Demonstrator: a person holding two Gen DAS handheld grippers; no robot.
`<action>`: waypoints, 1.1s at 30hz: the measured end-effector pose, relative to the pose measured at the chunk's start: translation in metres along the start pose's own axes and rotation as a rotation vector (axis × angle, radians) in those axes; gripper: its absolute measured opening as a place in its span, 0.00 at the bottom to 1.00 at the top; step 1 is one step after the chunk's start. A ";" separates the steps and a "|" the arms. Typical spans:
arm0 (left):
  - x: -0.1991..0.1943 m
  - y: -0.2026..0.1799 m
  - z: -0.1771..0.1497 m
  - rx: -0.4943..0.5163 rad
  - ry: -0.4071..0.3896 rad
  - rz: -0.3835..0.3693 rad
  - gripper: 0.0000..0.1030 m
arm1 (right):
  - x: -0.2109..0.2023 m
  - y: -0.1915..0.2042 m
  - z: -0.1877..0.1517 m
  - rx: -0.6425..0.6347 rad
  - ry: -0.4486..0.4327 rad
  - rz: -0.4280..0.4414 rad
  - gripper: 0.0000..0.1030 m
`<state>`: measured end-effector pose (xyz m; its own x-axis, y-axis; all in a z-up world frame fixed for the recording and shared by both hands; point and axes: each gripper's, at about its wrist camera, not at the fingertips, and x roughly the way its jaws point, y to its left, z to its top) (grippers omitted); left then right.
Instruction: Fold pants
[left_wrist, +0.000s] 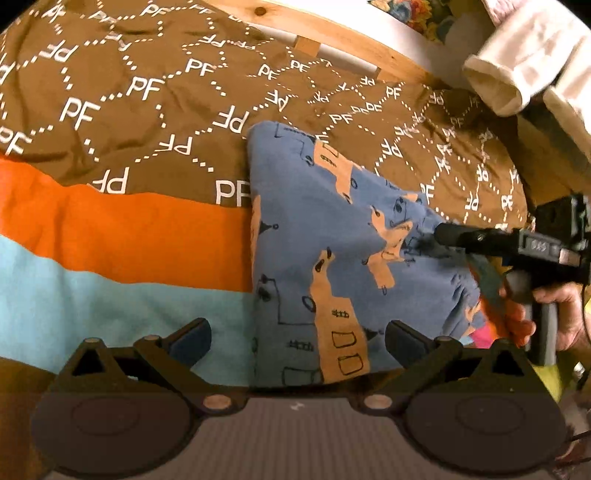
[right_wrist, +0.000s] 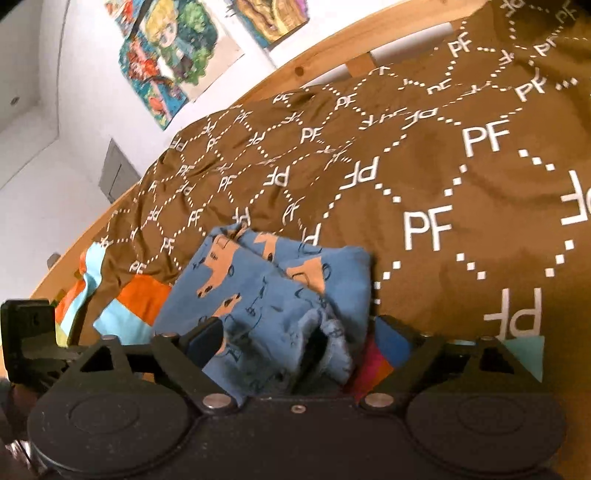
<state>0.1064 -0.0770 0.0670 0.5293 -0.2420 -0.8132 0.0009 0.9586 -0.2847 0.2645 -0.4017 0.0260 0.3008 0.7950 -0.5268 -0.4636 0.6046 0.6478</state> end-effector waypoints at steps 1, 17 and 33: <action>0.001 -0.002 -0.001 0.018 0.002 0.011 1.00 | 0.001 0.003 -0.001 -0.011 0.002 0.002 0.94; -0.003 -0.001 0.000 -0.020 0.006 0.008 1.00 | -0.008 -0.014 -0.001 0.126 -0.043 -0.008 0.65; -0.009 -0.002 0.002 -0.083 0.045 0.043 0.37 | -0.005 -0.008 -0.005 0.107 -0.037 -0.079 0.32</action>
<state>0.1034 -0.0768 0.0763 0.4888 -0.2091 -0.8470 -0.0923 0.9530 -0.2885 0.2625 -0.4111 0.0208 0.3640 0.7449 -0.5592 -0.3463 0.6655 0.6611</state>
